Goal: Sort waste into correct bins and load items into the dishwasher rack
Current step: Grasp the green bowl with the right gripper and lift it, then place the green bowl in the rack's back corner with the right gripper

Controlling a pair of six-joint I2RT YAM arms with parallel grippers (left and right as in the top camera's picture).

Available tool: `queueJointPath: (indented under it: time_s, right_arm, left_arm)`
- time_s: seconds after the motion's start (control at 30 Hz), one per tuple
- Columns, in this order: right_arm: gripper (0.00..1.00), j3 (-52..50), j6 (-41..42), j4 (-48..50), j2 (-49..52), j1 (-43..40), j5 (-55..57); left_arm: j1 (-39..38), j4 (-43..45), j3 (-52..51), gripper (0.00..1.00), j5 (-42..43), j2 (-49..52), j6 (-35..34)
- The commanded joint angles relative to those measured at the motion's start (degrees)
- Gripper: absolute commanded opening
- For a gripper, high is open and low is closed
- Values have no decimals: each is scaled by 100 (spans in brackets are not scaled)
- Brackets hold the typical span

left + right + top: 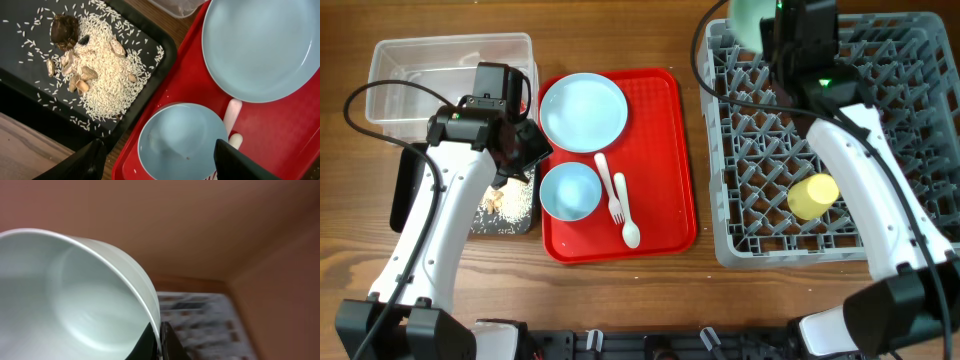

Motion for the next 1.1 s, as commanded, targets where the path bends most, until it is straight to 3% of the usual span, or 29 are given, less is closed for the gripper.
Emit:
queueJointPath:
  time_s: [0.0,0.43,0.97,1.03,1.07]
  right_arm:
    - [4,15,-595,398,455,-9,1711]
    - [4,15,57,570,1939,332,2505]
    - [4,-267,468,236,2116,909,2865]
    - [24,-264,452,35,2114,1073,2870]
    - [27,-264,487,-85,2098,1134,2830]
  left_arm:
    - [24,17,42,70,-116,-52,-116]
    - [24,20,42,70,-116,-52,-116]
    - [24,66,42,70,-116,-52,-116]
    - [24,66,42,70,-116,-52,-114]
    - [24,66,42,70,-116,-52,-114]
